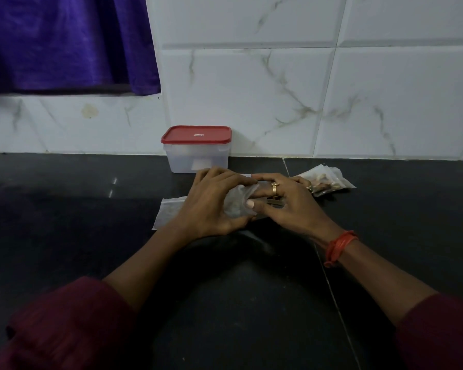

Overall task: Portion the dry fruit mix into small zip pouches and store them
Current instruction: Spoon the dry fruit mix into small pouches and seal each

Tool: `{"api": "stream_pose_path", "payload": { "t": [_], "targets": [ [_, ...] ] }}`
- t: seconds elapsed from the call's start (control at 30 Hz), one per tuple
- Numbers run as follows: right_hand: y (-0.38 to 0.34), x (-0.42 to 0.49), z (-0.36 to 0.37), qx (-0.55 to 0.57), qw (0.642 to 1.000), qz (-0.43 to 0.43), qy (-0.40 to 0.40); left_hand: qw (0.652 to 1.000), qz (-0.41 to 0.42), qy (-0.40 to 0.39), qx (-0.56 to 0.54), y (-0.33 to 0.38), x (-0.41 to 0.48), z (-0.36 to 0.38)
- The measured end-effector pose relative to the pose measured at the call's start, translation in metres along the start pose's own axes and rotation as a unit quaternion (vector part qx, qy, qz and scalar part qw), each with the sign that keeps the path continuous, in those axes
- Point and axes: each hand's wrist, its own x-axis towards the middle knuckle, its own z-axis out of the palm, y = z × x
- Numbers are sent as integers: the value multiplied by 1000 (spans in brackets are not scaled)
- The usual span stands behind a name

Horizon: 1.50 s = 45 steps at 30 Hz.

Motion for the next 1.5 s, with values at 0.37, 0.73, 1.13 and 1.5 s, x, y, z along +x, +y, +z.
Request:
{"api": "stream_pose_path", "payload": {
  "t": [0.37,0.73,1.13,1.5],
  "targets": [
    [9,-4,-31,-314,943,102,44,985,-106,56,-123,-17,-5,-7],
    [8,3,-19,-161,980,93,65,962,-159,122,-185,-21,-7,-9],
    [-4,4,10,-19,998,43,30,951,-191,135,-202,-26,-7,-9],
    [7,7,-6,-120,991,-46,34,930,-218,165,-247,-26,-5,-11]
  ]
}}
